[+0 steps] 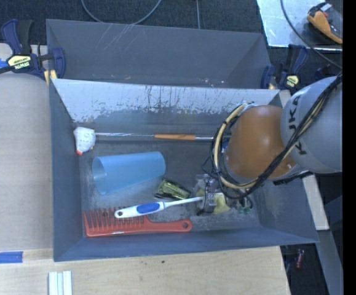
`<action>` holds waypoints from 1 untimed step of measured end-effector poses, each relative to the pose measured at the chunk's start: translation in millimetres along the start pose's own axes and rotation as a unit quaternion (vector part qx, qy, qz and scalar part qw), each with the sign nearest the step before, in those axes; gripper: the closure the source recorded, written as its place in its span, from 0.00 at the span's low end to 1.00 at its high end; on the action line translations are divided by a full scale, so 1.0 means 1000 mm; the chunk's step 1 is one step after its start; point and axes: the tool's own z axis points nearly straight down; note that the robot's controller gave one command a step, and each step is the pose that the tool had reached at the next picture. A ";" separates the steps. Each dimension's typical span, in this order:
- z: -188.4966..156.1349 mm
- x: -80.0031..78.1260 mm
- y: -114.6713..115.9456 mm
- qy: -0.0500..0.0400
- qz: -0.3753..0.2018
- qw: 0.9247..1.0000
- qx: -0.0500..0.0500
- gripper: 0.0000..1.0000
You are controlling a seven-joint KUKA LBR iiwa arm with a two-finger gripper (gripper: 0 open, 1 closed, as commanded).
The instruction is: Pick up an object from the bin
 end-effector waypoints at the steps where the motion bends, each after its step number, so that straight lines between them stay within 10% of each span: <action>1: -0.006 0.000 0.000 -0.002 0.000 1.000 0.000 1.00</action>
Offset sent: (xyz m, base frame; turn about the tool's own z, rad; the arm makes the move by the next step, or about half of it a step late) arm -0.0001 -0.0001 0.0431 -0.0001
